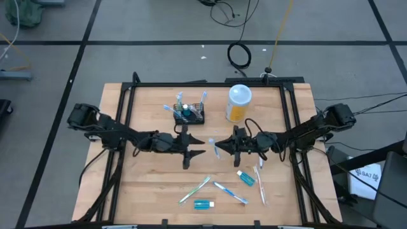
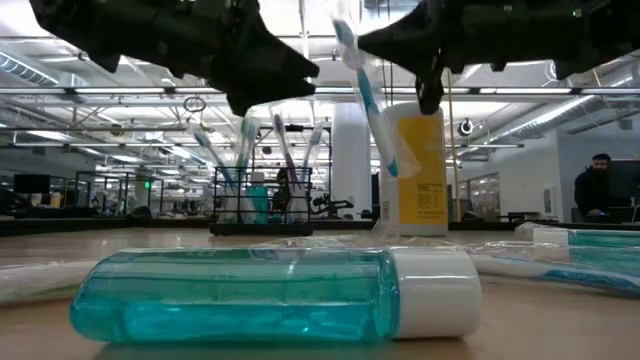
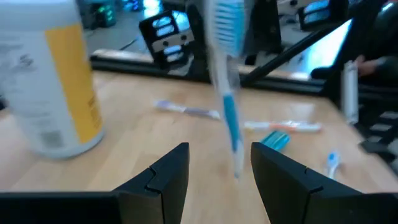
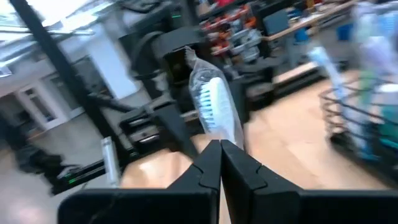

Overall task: Pick & Place toothbrushing station
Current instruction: Put the blue toothbrush into the black mesh organizer

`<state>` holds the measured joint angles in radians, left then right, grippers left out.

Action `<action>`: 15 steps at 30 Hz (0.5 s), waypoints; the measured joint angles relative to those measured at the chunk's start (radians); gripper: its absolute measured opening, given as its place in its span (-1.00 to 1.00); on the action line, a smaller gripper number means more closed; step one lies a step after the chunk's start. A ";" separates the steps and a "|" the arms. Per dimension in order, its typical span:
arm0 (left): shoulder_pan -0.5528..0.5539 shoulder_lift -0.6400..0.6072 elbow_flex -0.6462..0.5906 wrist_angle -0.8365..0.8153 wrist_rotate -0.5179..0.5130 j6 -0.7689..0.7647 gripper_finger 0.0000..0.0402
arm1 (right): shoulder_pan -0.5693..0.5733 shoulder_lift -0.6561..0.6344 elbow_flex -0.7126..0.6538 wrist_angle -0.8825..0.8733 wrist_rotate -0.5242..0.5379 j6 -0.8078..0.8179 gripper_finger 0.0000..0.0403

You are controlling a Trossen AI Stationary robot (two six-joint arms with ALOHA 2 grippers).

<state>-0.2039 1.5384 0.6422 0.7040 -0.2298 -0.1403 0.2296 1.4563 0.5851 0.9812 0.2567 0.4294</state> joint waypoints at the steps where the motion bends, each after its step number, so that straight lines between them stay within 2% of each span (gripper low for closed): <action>1: 0.004 0.002 0.000 0.016 0.025 0.001 -0.11 | 0.006 0.000 0.008 -0.002 -0.001 0.000 -1.00; 5: 0.010 0.002 0.000 0.081 0.139 0.017 -0.11 | 0.024 0.000 0.032 -0.034 0.000 0.000 -1.00; 15: 0.008 0.002 0.000 0.156 0.237 0.048 -0.11 | 0.055 0.000 0.086 -0.051 0.002 -0.004 -1.00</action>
<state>-0.1957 1.5404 0.6422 0.8604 0.0070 -0.0919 0.2844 1.4563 0.6709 0.9298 0.2590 0.4255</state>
